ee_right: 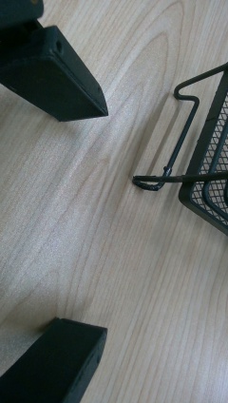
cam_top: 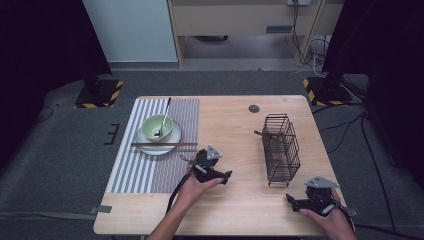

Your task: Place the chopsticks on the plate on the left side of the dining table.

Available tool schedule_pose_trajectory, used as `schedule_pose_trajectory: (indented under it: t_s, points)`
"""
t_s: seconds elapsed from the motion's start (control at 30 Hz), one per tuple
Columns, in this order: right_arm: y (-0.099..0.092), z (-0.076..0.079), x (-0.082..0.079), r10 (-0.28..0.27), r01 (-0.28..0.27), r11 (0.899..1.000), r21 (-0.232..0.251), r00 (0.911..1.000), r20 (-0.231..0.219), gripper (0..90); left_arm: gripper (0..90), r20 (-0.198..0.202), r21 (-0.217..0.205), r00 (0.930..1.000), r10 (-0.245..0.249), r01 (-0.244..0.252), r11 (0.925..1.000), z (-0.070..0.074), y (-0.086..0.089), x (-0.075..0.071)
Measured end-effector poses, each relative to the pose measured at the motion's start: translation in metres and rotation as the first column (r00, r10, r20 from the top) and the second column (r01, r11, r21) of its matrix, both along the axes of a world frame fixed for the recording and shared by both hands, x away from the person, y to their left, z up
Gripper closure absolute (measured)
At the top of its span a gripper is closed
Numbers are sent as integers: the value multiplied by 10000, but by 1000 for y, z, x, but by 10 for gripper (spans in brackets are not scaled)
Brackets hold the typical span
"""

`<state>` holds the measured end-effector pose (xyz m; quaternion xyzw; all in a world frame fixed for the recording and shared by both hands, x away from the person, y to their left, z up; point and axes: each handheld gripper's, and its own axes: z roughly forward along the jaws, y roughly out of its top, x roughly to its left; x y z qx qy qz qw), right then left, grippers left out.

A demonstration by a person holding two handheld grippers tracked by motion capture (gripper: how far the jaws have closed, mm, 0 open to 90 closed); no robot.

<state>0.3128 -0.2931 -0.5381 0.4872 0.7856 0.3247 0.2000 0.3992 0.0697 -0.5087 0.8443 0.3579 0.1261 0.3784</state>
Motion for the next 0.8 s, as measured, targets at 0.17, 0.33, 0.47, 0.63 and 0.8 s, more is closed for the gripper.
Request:
schedule_pose_trajectory:
  t_s: [0.17, 0.33, 0.47, 0.63, 0.8]
  points:
    - [0, 0, 0, 0, 0, 10000, 1, 10000, -1, 5, 69, -126, 70, 9999, -107, 108, 9999, -11, -10, -2]
    - [0, 0, 0, -5, 5, 10000, 2, 10000, -3, 5, 69, -86, 263, 9999, -87, 89, 9996, -19, -16, -1]
    - [0, 0, 0, -9, 9, 10000, 1, 10000, 1, 4, 69, -114, 439, 9999, 66, -61, 9990, -25, -18, 2]
    - [0, 0, 0, -8, 8, 10000, 8, 10000, 1, 5, 54, 147, 545, 9999, 24, -32, 9985, -28, -16, 4]
    - [0, 0, 0, -17, 17, 10000, -3, 10000, 6, 4, 38, 105, 563, 9999, 53, -59, 9984, -28, -17, 4]
